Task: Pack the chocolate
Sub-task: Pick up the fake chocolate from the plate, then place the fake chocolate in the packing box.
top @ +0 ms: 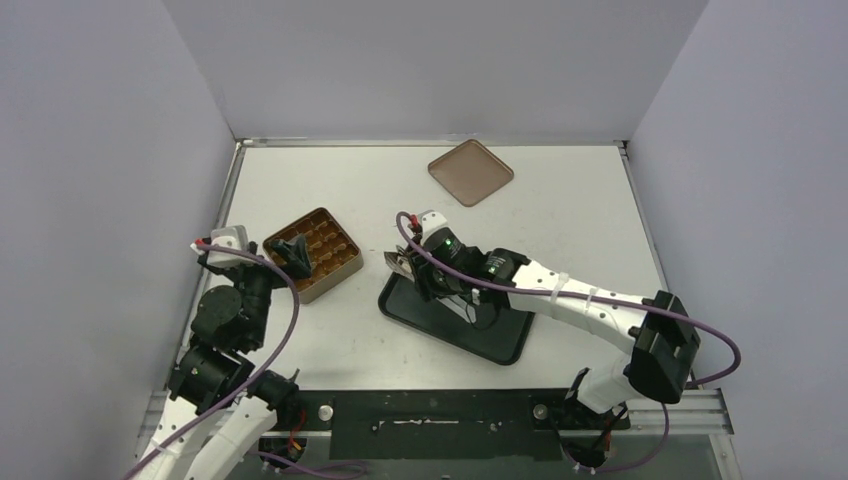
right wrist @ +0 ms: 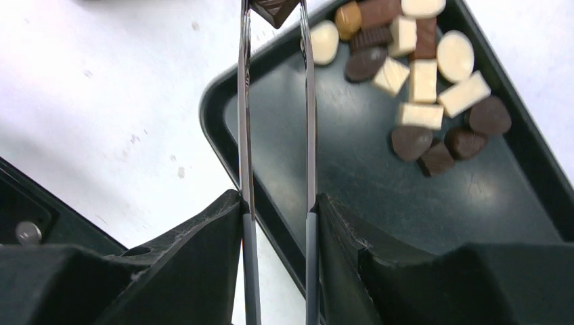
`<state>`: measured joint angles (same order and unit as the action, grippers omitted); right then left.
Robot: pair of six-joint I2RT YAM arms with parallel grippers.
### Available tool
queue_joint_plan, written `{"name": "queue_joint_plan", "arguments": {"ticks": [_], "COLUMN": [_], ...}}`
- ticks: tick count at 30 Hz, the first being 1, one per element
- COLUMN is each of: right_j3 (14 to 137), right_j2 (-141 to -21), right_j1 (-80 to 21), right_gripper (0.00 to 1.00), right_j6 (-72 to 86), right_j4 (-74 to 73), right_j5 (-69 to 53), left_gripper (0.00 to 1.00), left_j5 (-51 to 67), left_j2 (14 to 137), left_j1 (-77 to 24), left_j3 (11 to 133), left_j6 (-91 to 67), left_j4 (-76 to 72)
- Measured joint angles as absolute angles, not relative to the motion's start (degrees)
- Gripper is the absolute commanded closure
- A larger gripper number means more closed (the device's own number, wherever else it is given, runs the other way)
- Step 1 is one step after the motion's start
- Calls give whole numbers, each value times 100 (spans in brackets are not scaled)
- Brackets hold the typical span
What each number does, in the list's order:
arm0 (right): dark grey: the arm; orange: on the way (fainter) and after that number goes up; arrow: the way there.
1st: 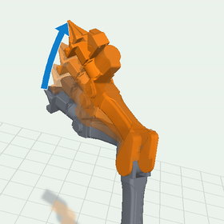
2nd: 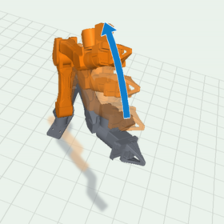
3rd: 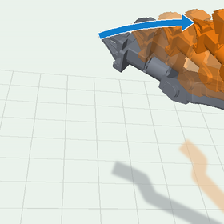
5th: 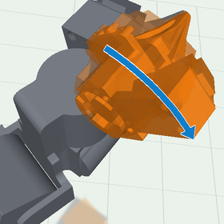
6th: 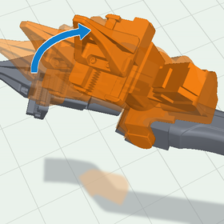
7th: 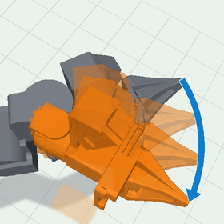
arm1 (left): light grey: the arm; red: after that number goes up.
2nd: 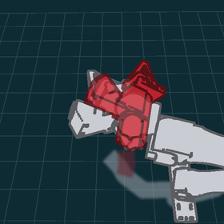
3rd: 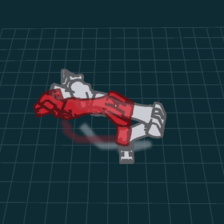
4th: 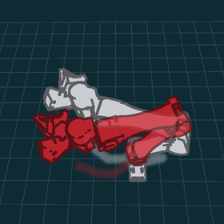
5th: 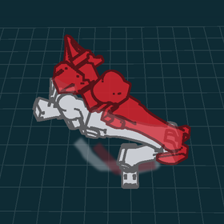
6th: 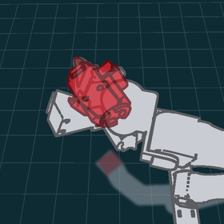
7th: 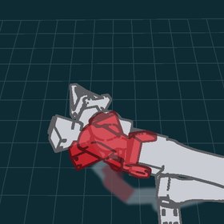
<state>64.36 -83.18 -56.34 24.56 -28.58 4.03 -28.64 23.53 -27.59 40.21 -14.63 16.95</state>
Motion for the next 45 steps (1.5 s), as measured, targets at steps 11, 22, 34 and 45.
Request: {"name": "queue_joint_plan", "arguments": {"ticks": [11,22,34,45], "right_j3": [7841,9721,10958,11091], "right_j2": [-9524,-11434,-12547,-12755], "right_j1": [-5634,-5634,-5623,-5566], "right_gripper": [100,96,91,64], "right_j6": [2261,2117,1962,1905], "right_j4": [-2143,-1914,-2110,-2272], "right_j5": [231,-19,89,228], "left_gripper": [3,3,3,3], "left_j5": [-3343,-3461,-3454,-3446], "left_j2": [1546,1319,1280,1264], "left_j1": [-2716,-2700,-2709,-2733], "left_j3": [3964,3868,3815,3809], "left_j6": [-1483,-1485,-1485,-1483], "left_j4": [1634,1605,1594,1579]}}
